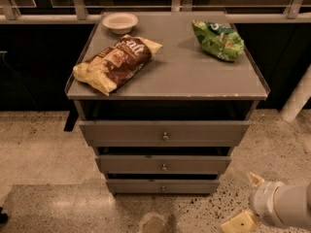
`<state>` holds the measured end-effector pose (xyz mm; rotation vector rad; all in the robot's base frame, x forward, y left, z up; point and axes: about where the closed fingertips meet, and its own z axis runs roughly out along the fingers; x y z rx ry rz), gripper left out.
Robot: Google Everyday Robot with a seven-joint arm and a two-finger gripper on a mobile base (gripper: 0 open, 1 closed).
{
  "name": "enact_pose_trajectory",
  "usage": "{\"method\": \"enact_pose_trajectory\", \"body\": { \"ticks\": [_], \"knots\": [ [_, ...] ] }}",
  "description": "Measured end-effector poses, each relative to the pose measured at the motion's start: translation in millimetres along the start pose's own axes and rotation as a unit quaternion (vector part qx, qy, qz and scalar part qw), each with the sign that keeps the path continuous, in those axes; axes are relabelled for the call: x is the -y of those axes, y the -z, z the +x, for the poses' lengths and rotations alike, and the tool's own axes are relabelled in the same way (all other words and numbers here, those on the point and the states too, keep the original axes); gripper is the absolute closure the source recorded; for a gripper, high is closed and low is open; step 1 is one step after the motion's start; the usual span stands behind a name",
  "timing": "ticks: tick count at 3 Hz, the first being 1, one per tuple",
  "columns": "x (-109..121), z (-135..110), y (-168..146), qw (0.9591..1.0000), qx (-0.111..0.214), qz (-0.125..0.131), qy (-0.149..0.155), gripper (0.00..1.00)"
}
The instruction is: Open bottom drawer
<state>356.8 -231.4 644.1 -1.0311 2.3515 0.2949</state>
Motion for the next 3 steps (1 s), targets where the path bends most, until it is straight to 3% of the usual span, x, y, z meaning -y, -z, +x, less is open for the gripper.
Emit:
{"method": "enact_pose_trajectory", "body": {
  "ticks": [1,2,3],
  "knots": [
    [8.2,38.4,-51.1,0.9986,0.015,-0.017,-0.049,0.00],
    [1.2,47.1,-65.3,0.9975,0.015,-0.034,-0.060,0.00],
    [2.4,66.0,-70.5,0.9953,0.024,-0.003,-0.093,0.00]
  ]
}}
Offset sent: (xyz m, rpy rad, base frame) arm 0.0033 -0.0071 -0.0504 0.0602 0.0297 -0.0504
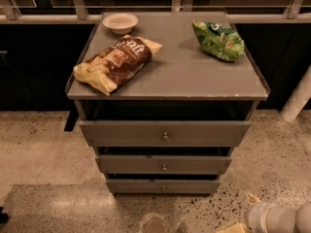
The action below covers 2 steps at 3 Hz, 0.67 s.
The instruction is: Open bottom drawer
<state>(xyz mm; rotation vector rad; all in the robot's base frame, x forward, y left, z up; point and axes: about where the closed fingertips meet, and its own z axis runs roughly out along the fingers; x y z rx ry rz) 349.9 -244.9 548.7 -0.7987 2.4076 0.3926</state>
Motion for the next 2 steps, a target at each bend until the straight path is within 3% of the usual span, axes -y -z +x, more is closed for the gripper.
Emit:
{"method": "enact_pose_trajectory", "body": {
  "ticks": [1,2],
  "knots": [
    [15.5,30.7,-23.9,0.9972,0.043,0.034,-0.051,0.00],
    [26.7,42.0,-67.7,0.9940,0.083,0.012,-0.070,0.00]
  ]
}}
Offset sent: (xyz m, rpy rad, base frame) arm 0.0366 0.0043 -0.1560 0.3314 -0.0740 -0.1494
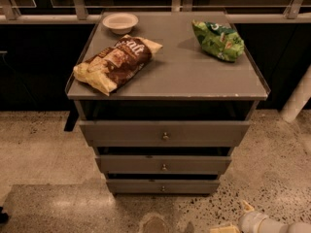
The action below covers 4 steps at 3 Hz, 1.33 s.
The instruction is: Open bottom drawer
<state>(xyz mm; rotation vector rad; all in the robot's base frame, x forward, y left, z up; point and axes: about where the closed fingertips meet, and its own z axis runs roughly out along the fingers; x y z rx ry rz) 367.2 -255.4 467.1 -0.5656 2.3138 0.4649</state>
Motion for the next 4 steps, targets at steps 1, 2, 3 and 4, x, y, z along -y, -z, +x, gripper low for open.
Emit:
{"method": "enact_pose_trajectory", "body": {
  "ticks": [1,2,3,4],
  "knots": [
    [2.2,10.0,-52.1,0.9979,0.024,-0.056,-0.020,0.00],
    [-5.5,13.2,-100.2,0.9931,0.032,-0.108,-0.033,0.00],
    [-7.0,14.8,-104.4,0.9925,0.033,-0.111,-0.037,0.00],
    [-8.0,15.6,-103.4,0.9928,0.037,-0.107,-0.040,0.00]
  ]
}}
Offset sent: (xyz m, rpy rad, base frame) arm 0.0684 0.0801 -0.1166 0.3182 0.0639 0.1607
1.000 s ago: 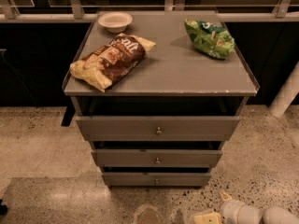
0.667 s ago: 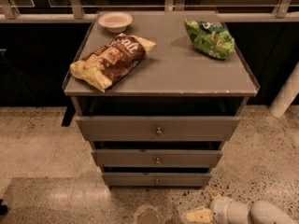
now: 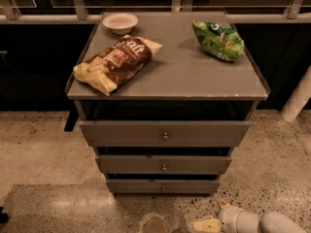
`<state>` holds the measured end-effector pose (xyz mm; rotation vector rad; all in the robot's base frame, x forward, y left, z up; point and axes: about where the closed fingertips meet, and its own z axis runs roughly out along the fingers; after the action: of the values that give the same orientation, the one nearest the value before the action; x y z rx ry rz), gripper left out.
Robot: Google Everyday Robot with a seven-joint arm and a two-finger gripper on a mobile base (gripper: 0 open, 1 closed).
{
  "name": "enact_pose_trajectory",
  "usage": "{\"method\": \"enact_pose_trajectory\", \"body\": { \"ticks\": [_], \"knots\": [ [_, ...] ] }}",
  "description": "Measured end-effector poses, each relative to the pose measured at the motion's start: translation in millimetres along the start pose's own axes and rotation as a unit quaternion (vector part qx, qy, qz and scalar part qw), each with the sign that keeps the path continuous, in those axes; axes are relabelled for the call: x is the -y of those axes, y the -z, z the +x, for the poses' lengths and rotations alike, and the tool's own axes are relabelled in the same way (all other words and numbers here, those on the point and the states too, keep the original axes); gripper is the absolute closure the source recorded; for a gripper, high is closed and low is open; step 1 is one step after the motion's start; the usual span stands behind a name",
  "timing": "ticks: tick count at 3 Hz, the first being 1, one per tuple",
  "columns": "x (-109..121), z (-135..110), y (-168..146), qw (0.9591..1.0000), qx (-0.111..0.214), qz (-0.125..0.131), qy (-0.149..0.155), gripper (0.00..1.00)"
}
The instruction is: Open bottom drawer
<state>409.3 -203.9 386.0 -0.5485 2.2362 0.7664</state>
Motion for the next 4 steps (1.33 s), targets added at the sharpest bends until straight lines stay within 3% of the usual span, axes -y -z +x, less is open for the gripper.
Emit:
{"method": "enact_pose_trajectory", "body": {
  "ticks": [1,3,4],
  "knots": [
    [16.2,7.6,-8.0,0.9998,0.020,0.004,-0.002,0.00],
    [59.4,18.5,-75.8,0.9978,0.050,-0.036,-0.022,0.00],
    [67.5,15.7,-77.7,0.9977,0.055,-0.032,-0.023,0.19]
  ]
}}
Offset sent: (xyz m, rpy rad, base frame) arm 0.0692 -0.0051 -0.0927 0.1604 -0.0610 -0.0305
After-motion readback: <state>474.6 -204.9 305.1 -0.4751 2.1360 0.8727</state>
